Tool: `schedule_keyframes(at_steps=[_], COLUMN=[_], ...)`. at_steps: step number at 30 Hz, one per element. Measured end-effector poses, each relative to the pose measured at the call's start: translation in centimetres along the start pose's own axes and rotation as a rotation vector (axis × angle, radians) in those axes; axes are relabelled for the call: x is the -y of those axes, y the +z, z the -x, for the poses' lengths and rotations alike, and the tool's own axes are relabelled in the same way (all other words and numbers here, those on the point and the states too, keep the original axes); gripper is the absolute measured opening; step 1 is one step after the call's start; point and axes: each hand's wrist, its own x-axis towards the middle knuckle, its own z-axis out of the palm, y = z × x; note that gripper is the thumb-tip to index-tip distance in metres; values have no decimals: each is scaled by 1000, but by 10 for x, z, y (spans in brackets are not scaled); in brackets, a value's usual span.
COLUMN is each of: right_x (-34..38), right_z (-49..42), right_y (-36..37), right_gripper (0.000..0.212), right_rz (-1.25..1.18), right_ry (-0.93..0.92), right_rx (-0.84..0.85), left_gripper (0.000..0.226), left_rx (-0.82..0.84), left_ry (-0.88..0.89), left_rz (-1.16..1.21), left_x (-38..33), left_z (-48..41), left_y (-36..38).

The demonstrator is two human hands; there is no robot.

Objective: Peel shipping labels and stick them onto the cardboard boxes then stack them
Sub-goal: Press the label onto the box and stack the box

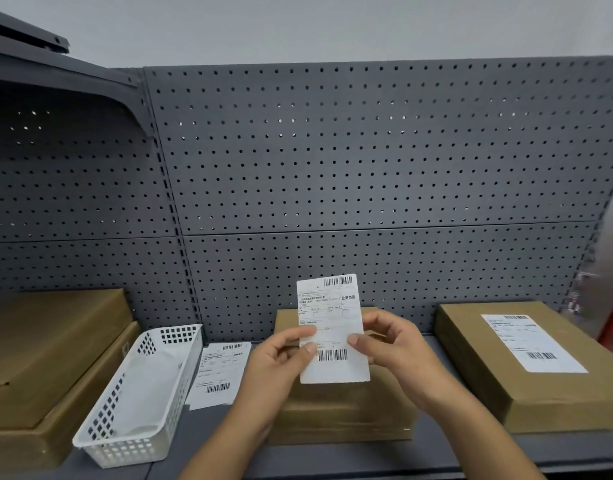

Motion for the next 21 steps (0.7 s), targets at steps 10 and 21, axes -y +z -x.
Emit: schedule_keyframes(at_steps=[10, 21], right_x=[-39, -57], right_z=[-25, -28], right_y=[-21, -25], right_gripper=[47, 107], right_rz=[306, 387], right_ry=[-7, 34], right_rx=[-125, 3], left_gripper=[28, 40], left_rx=[16, 11], left_ry=[140, 118], left_rz=[-456, -600], left_x=[17, 42], left_z=[-32, -40], left_y=[8, 10])
